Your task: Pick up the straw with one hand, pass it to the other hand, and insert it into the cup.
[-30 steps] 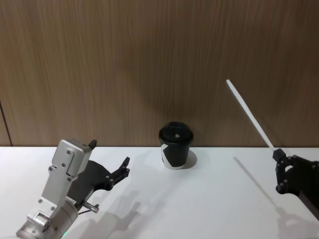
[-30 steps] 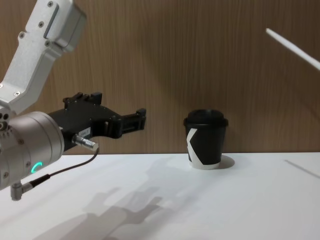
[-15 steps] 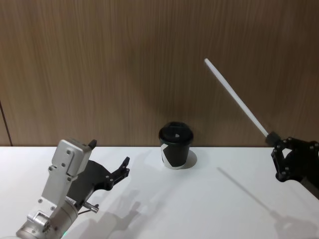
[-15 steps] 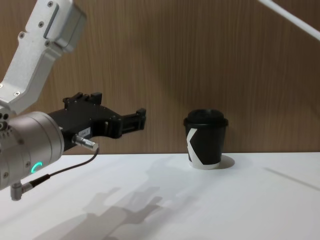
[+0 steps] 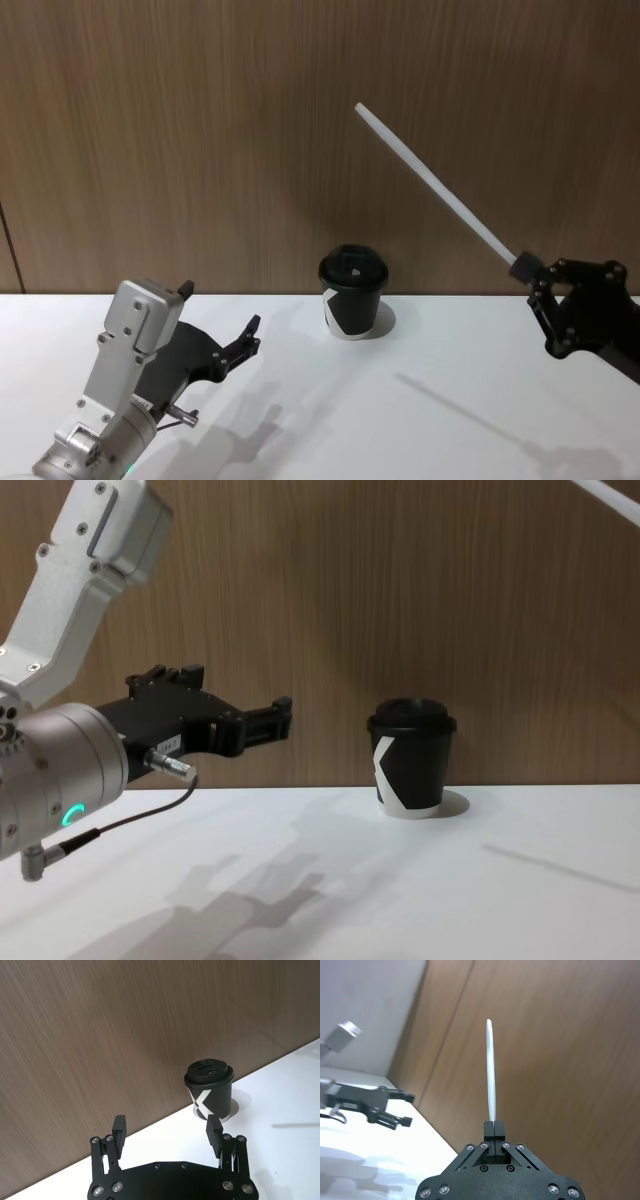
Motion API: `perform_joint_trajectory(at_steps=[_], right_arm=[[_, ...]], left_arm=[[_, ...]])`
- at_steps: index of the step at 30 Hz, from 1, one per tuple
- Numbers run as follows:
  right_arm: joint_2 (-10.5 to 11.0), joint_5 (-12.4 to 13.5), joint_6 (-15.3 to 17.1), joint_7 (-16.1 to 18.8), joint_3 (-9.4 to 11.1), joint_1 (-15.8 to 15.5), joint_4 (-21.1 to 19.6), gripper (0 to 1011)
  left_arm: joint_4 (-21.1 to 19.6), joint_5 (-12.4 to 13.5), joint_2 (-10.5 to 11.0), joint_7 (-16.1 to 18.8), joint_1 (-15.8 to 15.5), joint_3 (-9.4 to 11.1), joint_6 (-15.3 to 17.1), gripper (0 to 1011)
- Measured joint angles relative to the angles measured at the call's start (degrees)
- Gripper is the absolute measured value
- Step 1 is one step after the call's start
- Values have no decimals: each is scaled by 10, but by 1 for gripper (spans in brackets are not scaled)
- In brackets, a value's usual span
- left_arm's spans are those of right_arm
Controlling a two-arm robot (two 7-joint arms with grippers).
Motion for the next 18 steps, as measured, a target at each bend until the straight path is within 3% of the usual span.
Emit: perform_joint_trajectory(at_steps=[18], right_arm=[[7,96,-27,154,-46,73,46,2]], left_arm=[[0,0,0,0,0,0,0,1003]])
